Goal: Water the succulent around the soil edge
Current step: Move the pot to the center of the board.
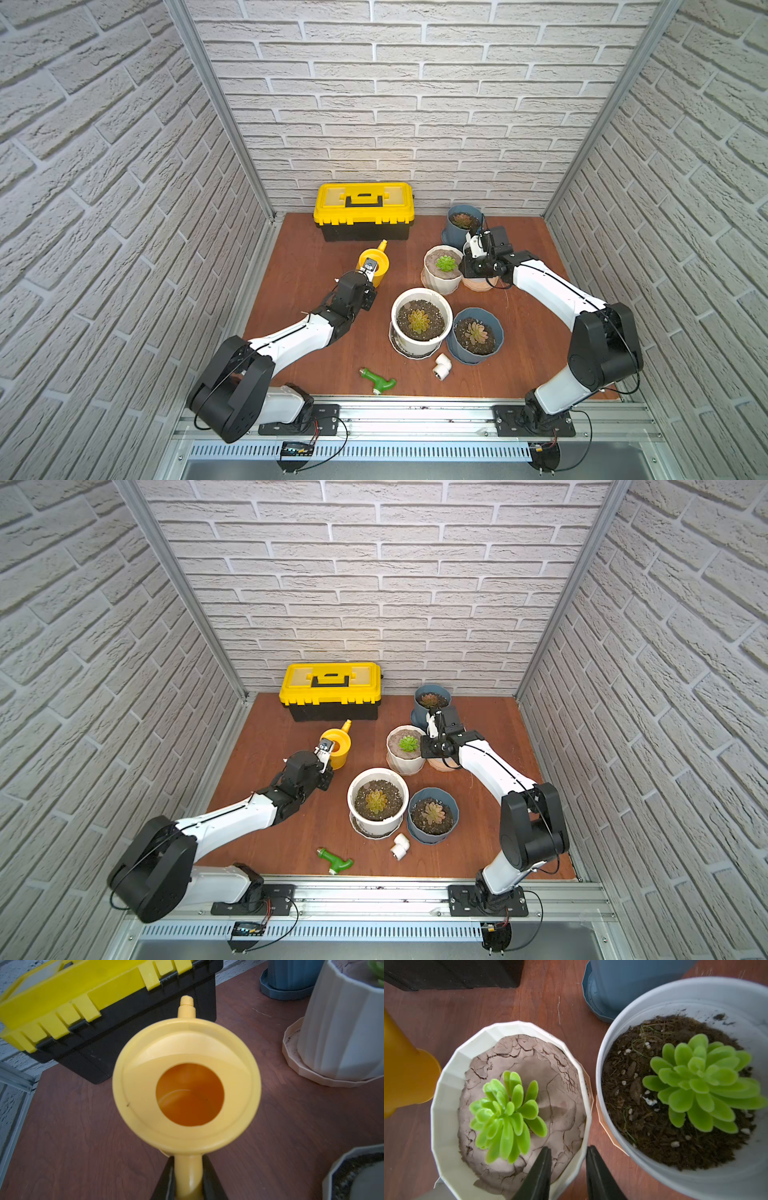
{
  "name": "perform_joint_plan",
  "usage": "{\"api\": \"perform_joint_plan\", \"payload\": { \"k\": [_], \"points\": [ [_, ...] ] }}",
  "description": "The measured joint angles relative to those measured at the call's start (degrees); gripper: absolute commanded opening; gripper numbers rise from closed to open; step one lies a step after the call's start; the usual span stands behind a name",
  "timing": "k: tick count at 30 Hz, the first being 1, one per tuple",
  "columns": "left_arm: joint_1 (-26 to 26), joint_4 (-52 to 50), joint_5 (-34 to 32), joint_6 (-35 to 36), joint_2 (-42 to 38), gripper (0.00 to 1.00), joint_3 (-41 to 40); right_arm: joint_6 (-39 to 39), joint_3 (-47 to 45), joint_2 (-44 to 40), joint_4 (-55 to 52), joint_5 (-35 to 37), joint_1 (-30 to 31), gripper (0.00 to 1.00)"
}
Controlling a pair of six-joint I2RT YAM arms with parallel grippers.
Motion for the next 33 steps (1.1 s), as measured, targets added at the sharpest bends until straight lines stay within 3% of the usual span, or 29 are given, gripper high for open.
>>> {"api": "perform_joint_plan", "payload": {
  "k": [11, 23, 33],
  "points": [
    [0.0, -7.3, -1.8, -8.5, -12.3, 0.09, -7.2, 3.3, 4.9, 6.3, 2.3, -1.5, 5.3, 0.28],
    [-0.2, -13.4, -9.4, -15.8, -23.2, 0.14, -13.3, 7.5, 21.5, 22.1, 4.4, -5.3, 12.6, 0.29],
    [-0.3, -13.7, -9.4, -18.4, -25.1, 0.38, -15.0, 6.8, 26.6, 24.0, 3.2, -5.6, 13.1, 0.43]
  ]
}}
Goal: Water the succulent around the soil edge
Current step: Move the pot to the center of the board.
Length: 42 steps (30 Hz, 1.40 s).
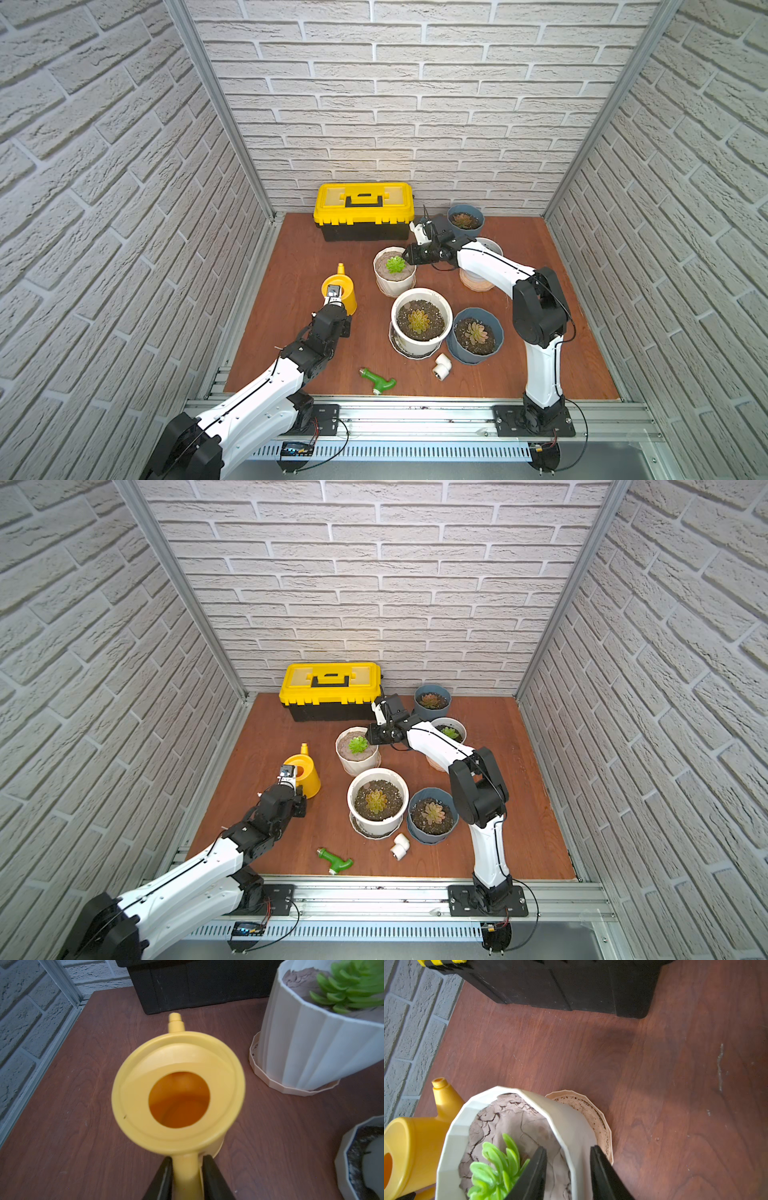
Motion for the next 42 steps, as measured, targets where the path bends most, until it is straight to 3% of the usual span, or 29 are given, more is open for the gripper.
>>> {"api": "perform_joint_plan", "payload": {
  "k": [4, 7, 8, 10, 16, 21, 29, 34, 42],
  "points": [
    [0.0, 0.6, 0.4, -0.7, -0.3, 0.55, -0.1, -1.2, 0.0, -4.5, -1.0, 1.5, -3.0, 0.45],
    [0.0, 0.7, 0.8, -1.0, -0.5, 0.63, -0.1, -2.1, 0.0, -8.7, -0.9, 2.8, -7.6, 0.45],
    [0.0, 0.6, 0.9, -1.1, -0.7, 0.71, -0.1, -2.4, 0.0, -9.6, -0.8, 3.1, -9.3, 0.45],
    [0.0, 0.0, 1.1, -1.6, -1.9, 0.97, -0.1, -2.8, 0.0, -10.9, -0.7, 4.0, -13.4, 0.45],
    [-1.2, -6.9, 1.2, -4.3, -6.8, 0.98, 3.7, -3.8, 4.0, -7.1, -2.5, 4.7, -24.4, 0.43],
    [-2.7, -13.8, 1.6, -6.3, -9.9, 0.98, 11.6, -4.4, 11.8, 1.0, -4.5, 3.2, -28.7, 0.42],
    [-2.9, -20.7, 2.0, -7.5, -10.2, 0.98, 18.9, -4.8, 24.3, 13.2, -10.2, 0.6, -29.8, 0.4],
    [-2.9, -25.4, 3.0, -7.4, -10.6, 0.98, 20.5, -5.4, 31.8, 18.7, -13.2, -0.9, -29.9, 0.27],
    [-3.0, -34.8, 5.9, -4.8, -11.9, 0.98, 30.7, -7.9, 36.1, 20.5, -18.8, 0.1, -30.0, 0.11]
  ]
}}
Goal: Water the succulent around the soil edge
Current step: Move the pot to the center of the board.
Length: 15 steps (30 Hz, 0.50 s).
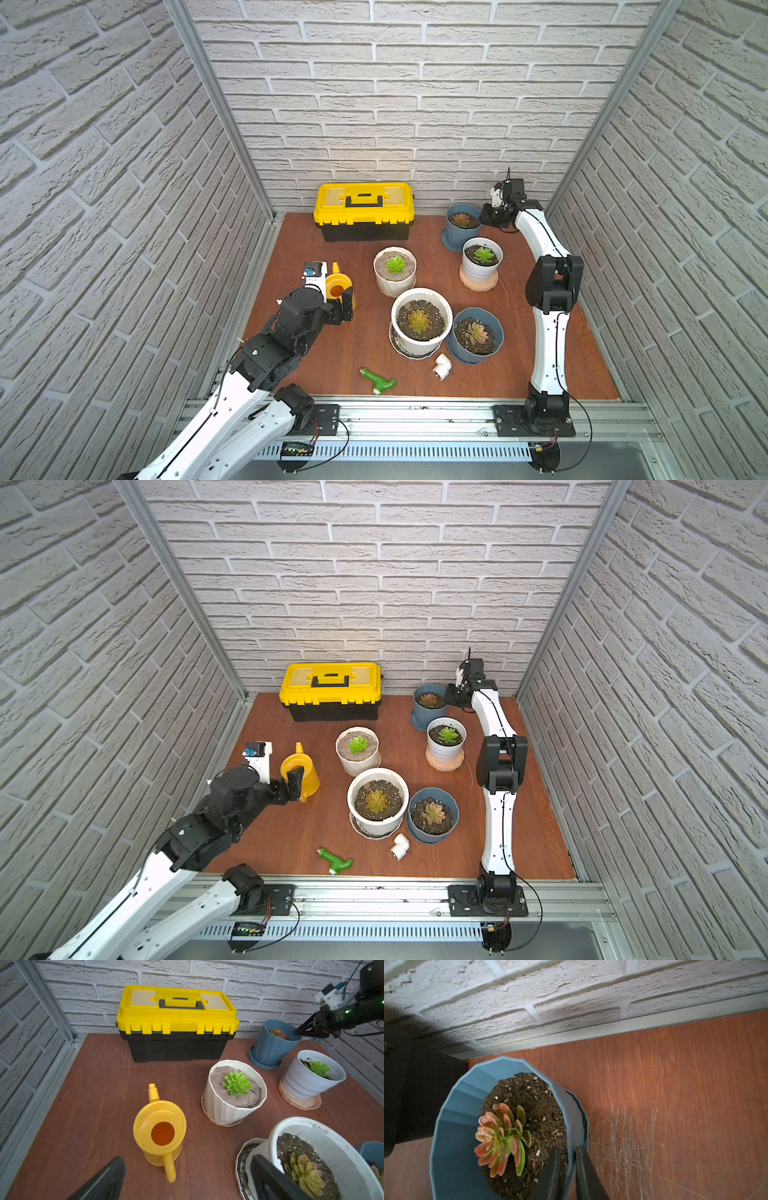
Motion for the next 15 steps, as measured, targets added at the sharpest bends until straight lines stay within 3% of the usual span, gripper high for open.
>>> {"api": "perform_joint_plan", "payload": {
  "k": [6, 15],
  "points": [
    [0.0, -7.2, 0.3, 3.8, -2.0, 0.98, 3.5, -4.2, 0.9, 0.0, -2.3, 0.9, 1.6, 0.03],
    [0.0, -11.1, 0.6, 7.5, -5.2, 0.98, 1.6, -8.3, 1.2, -0.9, -6.5, 2.7, 5.8, 0.03]
  ]
}}
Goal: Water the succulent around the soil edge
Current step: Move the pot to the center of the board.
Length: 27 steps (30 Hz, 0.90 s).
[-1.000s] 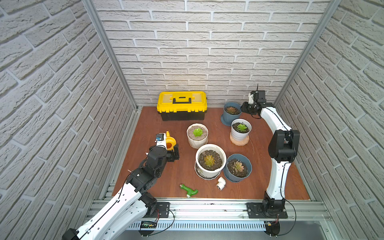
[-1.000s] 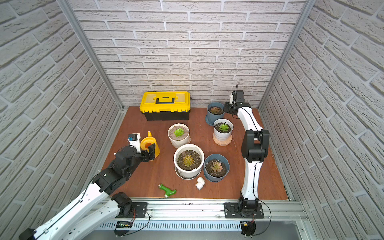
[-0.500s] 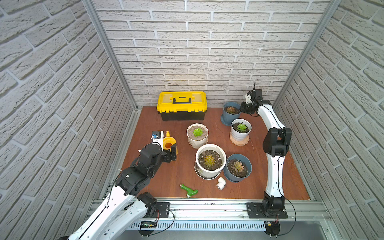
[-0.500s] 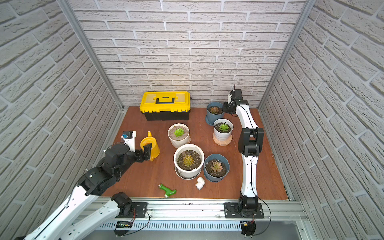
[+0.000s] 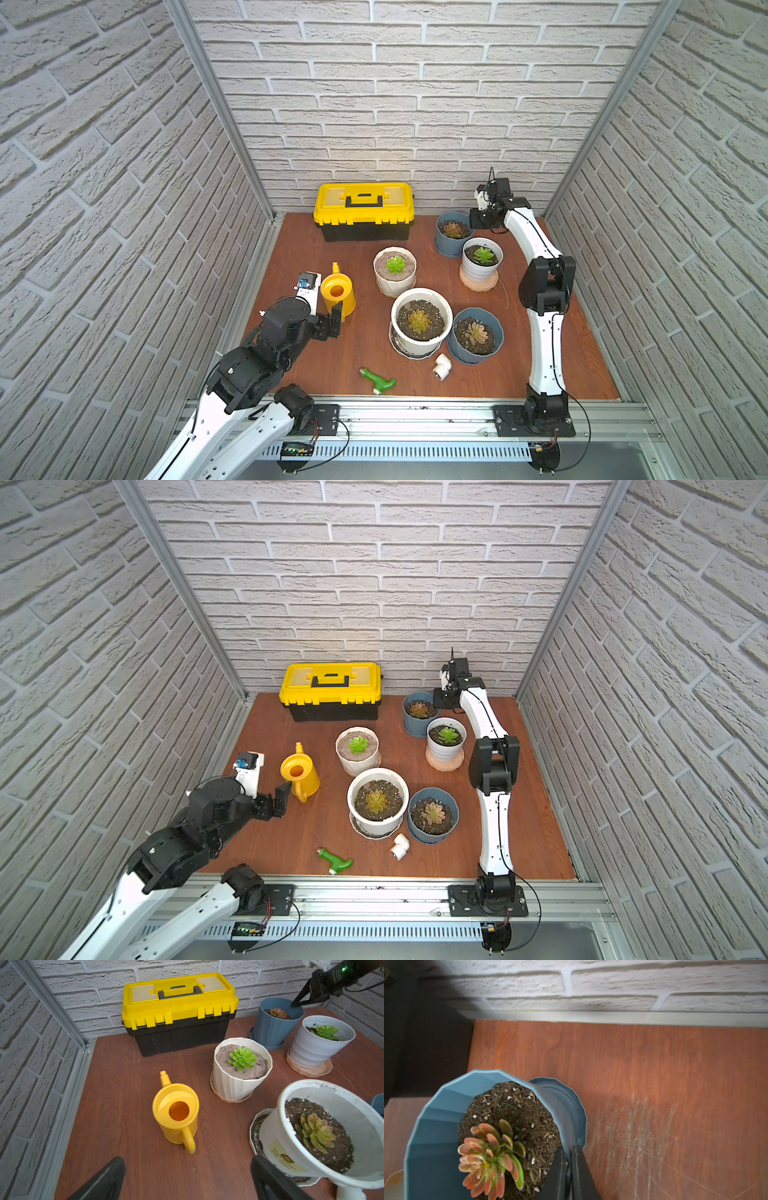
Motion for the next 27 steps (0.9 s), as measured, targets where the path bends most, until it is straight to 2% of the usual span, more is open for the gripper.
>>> {"api": "perform_joint_plan", "payload": {
  "k": [7, 14, 18, 21, 23, 27],
  "points": [
    [0.0, -0.3, 0.2, 1.2, -0.7, 0.98, -0.3, -2.2, -3.6, -3.2, -3.7, 0.1, 5.6, 0.03],
    [0.0, -0.7, 1.0, 1.5, -1.1, 0.98, -0.8, -2.5, -14.5, -10.2, -2.0, -0.3, 9.5, 0.03],
    [0.0, -0.8, 1.9, 1.3, -1.2, 0.97, -0.8, -2.1, -20.6, -14.3, -0.7, -0.7, 9.9, 0.1],
    [0.0, -0.7, 3.4, 0.0, -0.7, 0.94, -0.8, -1.4, -23.5, -16.4, -0.7, -1.1, 9.9, 0.23],
    [0.0, -0.5, 4.9, -1.6, 0.4, 0.91, -0.8, -1.0, -25.9, -18.6, -0.5, -1.4, 9.9, 0.28],
    [-0.5, 1.6, 8.5, -5.5, 5.0, 0.85, -0.8, 0.1, -33.2, -27.6, 1.0, -1.1, 9.9, 0.35]
  ]
}}
